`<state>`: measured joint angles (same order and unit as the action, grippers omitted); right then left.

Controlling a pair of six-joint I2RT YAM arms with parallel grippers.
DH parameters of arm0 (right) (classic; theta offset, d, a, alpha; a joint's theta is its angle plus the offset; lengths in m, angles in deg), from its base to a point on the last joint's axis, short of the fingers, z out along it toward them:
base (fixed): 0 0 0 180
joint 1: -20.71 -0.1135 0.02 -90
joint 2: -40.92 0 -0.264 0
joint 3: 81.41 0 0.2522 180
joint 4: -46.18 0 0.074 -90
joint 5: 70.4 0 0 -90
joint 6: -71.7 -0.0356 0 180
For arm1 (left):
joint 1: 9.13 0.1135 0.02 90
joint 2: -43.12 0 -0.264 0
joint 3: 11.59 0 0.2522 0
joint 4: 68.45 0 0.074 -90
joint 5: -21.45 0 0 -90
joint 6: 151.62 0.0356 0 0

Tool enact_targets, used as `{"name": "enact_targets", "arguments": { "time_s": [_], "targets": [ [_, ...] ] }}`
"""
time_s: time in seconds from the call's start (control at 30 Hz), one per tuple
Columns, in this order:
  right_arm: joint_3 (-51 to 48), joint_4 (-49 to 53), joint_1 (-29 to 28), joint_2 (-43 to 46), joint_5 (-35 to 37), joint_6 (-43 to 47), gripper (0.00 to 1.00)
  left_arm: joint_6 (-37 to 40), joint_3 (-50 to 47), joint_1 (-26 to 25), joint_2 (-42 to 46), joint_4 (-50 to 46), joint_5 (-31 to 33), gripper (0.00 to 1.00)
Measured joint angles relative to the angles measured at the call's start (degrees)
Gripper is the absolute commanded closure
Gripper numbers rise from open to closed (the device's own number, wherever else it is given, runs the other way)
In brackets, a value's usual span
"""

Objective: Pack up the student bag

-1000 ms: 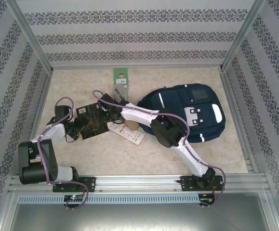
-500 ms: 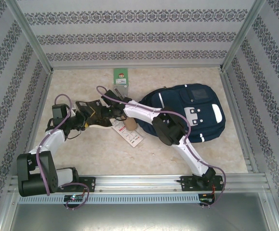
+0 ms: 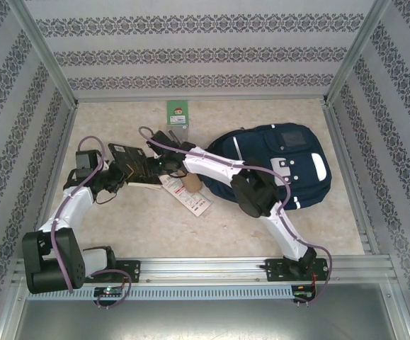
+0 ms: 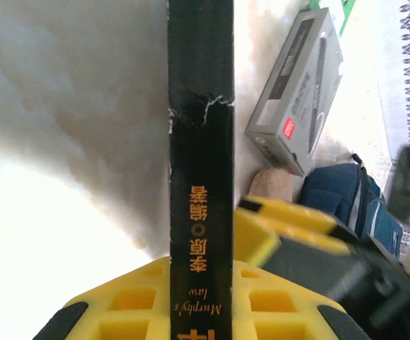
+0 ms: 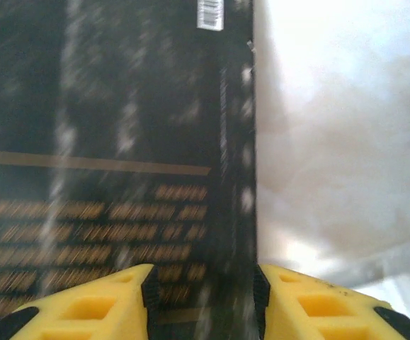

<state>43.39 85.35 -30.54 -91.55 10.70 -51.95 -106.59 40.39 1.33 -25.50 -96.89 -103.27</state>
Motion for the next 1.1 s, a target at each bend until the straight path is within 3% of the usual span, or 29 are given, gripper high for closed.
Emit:
{"name": "enact_targets", "arguments": {
  "time_s": [0.17, 0.37, 0.47, 0.77, 1.0, 1.1],
  "targets": [
    [-5.5, 1.7, -0.4, 12.1, 2.2, 3.5, 0.52, 3.0, 5.5, 0.0, 2.9, -6.3, 2.3, 1.00],
    [-15.9, 4.6, 5.3, 26.1, 8.1, 7.3, 0.66, 4.5, 9.8, 0.0, 5.0, -9.4, 0.4, 1.00],
    [-22.1, 7.1, 9.2, 29.9, 11.4, 9.1, 0.67, 4.3, 10.1, -0.4, 5.9, -9.4, -1.3, 1.00],
    [-33.3, 14.1, 17.0, 31.8, 16.5, 13.2, 0.67, 2.2, 10.2, -3.0, 8.2, -9.3, -4.2, 1.00],
    [-33.7, 14.7, 17.4, 29.3, 19.0, 16.0, 0.68, 1.2, 10.2, -4.0, 9.2, -9.3, -4.1, 1.00],
    [-33.7, 14.6, 17.4, 26.9, 19.2, 16.7, 0.73, 1.0, 10.2, -4.7, 10.0, -9.3, -4.0, 1.00]
  ]
}}
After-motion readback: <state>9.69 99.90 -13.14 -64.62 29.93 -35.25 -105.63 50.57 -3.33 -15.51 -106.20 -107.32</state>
